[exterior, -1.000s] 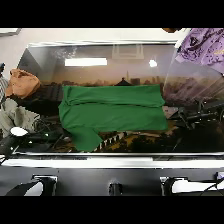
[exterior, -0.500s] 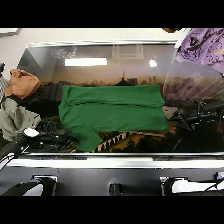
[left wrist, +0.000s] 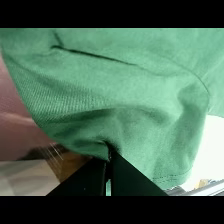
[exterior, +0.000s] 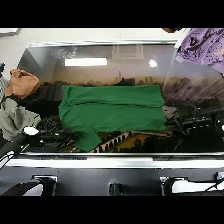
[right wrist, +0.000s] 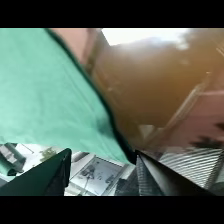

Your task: Fold the clothes and pants, and hang the long-sleeved shirts on hangers.

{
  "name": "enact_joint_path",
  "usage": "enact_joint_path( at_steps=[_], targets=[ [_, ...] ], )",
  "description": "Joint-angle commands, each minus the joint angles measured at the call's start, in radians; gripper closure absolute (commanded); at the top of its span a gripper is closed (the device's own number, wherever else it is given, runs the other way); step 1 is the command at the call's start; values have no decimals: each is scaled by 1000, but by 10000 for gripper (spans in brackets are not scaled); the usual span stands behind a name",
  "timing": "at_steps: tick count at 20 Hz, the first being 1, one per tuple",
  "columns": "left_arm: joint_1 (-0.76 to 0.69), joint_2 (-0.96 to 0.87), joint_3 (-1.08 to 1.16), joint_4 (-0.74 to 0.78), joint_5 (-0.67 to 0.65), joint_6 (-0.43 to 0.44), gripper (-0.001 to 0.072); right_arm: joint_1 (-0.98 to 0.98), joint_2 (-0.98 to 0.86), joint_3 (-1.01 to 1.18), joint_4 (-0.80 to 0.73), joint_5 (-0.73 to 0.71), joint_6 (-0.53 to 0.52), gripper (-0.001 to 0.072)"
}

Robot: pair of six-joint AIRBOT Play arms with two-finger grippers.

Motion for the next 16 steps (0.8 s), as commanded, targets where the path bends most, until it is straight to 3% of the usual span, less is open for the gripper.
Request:
enact_joint_path(
  at_steps=[1,2,3,6,8,12,16],
  targets=[
    [0,0,8,-1,-2,0,685,51,-2,-31,4,75,-14,311],
    [0,0,14,-1,-2,0,686,79,-2,-31,4,85,-14,440],
    [0,1,25,0,-10,0,686,101,-1,-31,4,89,-14,664],
    [38,23,94,71,-105,-10,687,109,48,-31,-24,82,66,686],
    [77,68,141,195,-208,-92,687,111,123,-31,-110,42,179,686],
    [111,272,171,410,-402,-201,688,111,311,-31,-282,-124,310,686],
    [108,490,171,433,-497,-275,688,111,472,-31,-373,-223,381,686]
  ],
)
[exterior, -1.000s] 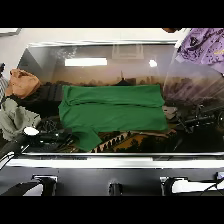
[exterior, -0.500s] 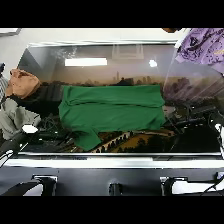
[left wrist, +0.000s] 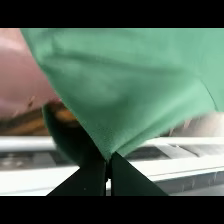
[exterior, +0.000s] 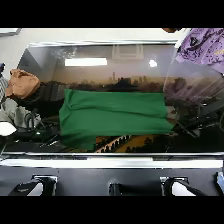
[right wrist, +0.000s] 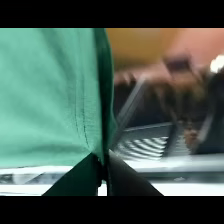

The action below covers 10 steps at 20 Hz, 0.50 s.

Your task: Fold the clothes and pants, and hang the long-sleeved shirts on hangers.

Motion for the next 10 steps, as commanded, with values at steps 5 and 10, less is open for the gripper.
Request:
enact_joint_path(
  at_steps=[5,10],
  targets=[
    [-11,113,37,37,2,-32,689,1,120,0,-12,-9,74,686],
    [-53,-181,154,-21,181,58,689,3,-17,2,119,156,39,685]
  ],
)
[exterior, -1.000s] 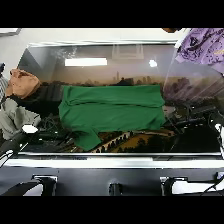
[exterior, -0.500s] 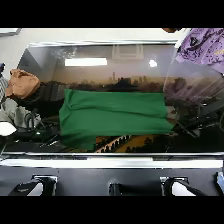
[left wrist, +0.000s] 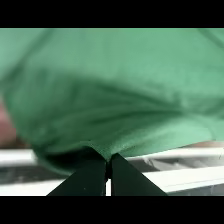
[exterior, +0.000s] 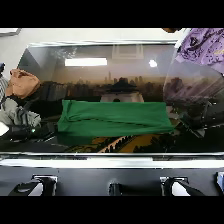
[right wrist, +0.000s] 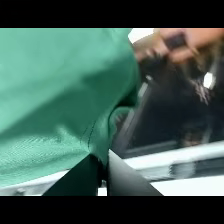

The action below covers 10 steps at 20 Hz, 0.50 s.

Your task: Fold the clothes and pants, and hang the long-sleeved shirts on hangers.

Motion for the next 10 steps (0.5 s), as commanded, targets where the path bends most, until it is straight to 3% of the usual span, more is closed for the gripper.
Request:
enact_joint_path(
  at_steps=[1,3,10],
  targets=[
    [-23,-213,103,-43,113,80,689,1,-93,5,106,135,-40,685],
    [-30,-365,204,-72,116,130,689,1,-148,8,179,219,-86,685],
    [-37,-743,584,-75,111,146,689,2,-316,120,295,361,-168,685]
  ],
)
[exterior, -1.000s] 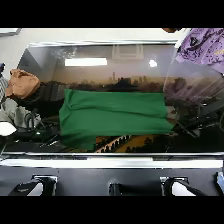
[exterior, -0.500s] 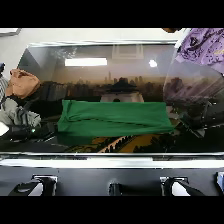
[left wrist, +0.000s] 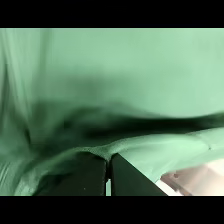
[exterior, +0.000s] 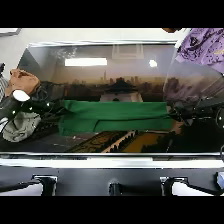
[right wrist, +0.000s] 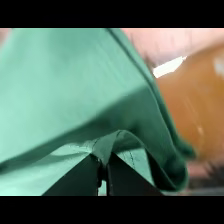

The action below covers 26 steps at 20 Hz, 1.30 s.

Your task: Fold the clothes and pants, and hang the long-sleeved shirts on hangers.

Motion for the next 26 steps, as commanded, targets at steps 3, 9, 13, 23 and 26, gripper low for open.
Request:
enact_joint_path(
  at_steps=[3,9,13,23,26],
  targets=[
    [-10,-229,238,-6,4,13,689,38,-121,92,61,102,-65,684],
    [-13,-314,284,-9,-3,13,663,100,-184,101,39,191,-31,553],
    [1,-303,341,-3,-40,-10,293,35,-177,215,32,7,-4,278],
    [31,-238,444,83,-127,-40,293,-133,-315,248,105,-208,-241,164],
    [31,-237,444,82,-127,-40,293,-94,-362,248,129,-200,-257,164]
  ],
)
